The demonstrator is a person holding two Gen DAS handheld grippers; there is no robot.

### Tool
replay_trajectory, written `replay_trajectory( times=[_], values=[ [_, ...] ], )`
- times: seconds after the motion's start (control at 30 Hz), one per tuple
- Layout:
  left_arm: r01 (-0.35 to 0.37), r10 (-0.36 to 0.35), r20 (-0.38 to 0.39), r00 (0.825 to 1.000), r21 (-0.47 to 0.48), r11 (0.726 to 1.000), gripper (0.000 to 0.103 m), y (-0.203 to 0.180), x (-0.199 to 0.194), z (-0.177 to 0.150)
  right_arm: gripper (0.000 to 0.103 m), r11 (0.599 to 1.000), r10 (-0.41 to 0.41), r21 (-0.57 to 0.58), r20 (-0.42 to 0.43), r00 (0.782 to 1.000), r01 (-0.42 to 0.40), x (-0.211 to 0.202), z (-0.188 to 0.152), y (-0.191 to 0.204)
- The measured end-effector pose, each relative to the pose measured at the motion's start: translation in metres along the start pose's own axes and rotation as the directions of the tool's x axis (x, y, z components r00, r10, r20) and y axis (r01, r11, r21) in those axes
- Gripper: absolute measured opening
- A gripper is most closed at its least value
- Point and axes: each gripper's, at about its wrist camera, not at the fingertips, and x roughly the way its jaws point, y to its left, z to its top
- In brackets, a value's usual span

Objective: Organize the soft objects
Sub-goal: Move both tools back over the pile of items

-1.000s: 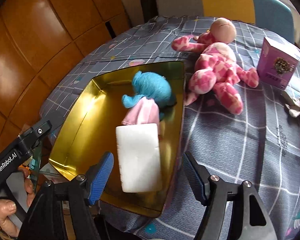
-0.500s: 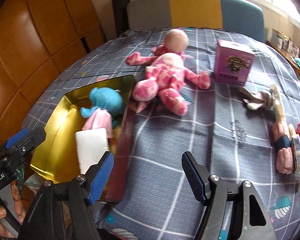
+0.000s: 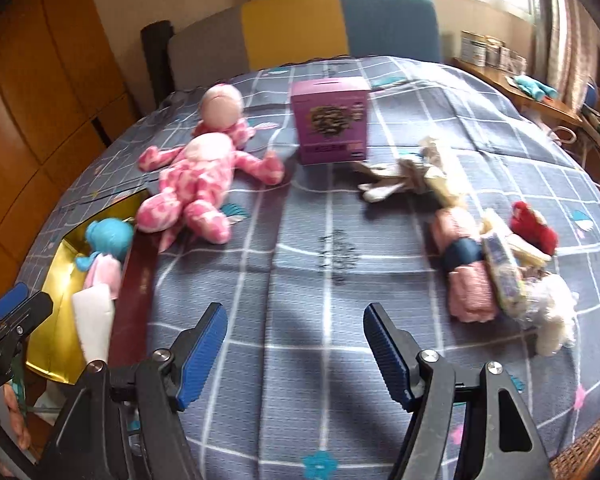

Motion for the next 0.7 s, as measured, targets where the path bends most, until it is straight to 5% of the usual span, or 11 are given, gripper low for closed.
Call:
replay_trajectory(
  times=[0.47,0.7],
  values=[
    [0.154,-0.142,-0.097,0.985,0.126,0.980,0.102,-0.084,0.038,0.029,0.072,0.953,-0.212,0.234,0.070,0.975,0.191,-0.037,0.014,-0.133],
    [0.279,-0.256,-0.176,0.950,0.119,0.953,0.102,-0.128,0.065,0.048,0.072,0.929,-0.225,0.311,0.046,0.973,0.200,-0.034,0.005,-0.176]
  ],
)
